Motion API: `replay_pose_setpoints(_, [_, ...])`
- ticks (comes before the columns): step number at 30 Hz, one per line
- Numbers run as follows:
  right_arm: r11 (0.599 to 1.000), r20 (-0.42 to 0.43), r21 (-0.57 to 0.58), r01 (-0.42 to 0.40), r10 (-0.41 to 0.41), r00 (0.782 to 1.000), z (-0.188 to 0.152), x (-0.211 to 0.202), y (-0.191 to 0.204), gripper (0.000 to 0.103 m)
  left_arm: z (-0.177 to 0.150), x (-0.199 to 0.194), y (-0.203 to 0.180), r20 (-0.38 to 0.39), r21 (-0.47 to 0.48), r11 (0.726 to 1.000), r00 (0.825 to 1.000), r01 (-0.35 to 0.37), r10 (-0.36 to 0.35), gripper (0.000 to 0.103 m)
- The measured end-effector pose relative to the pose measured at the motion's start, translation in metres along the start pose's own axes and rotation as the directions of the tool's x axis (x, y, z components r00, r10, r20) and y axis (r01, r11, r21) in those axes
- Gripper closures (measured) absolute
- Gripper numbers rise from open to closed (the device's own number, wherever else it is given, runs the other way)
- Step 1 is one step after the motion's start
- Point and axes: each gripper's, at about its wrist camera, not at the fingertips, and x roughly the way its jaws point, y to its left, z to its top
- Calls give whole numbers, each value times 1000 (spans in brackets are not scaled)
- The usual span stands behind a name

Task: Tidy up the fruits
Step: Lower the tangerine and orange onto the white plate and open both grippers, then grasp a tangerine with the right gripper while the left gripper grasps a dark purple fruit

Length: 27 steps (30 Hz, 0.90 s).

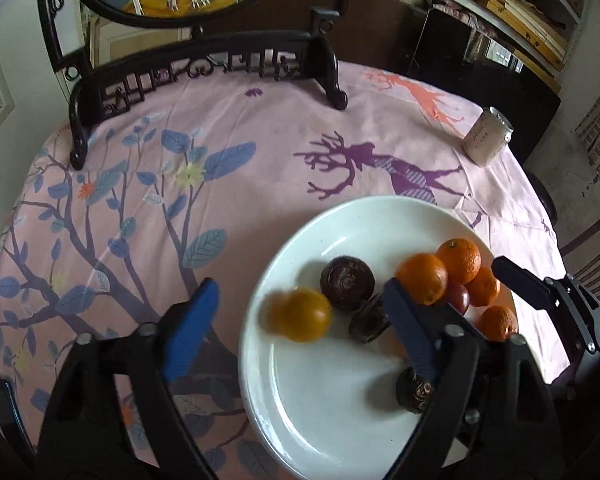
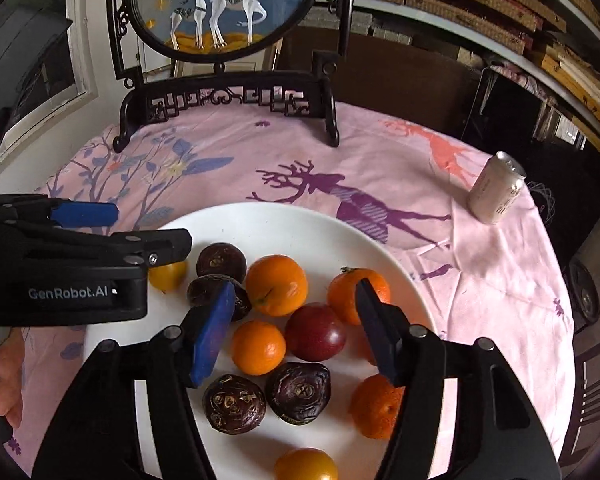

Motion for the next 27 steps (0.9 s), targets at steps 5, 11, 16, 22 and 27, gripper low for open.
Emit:
replay_pose_setpoints(5, [999,9,-27,17,-16,1000,-15,-41,3,40,-7,-37,-1,35,12,999,999,34,-35,15])
replay_pose_setpoints(11, [999,70,23,36,-38,997,-76,-117,16,24,-63,-101,6,130,41,999,991,31,-36,13])
replay_pose_setpoints(16, [990,124,117,74,-89,988,-130,-157,28,1,-127,-132,13,175,39,999,984,31,-38,10])
replay_pose_setpoints(22, [985,95,155,78,-94,991,-153,-174,28,1,-184,-137,12,129,72,995,988,75,-84,10])
replay_pose_setpoints(27, [983,68,159,87,-99,993,-161,-173,31,1,-206,-138,12,119,88,994,990,60,-70,10])
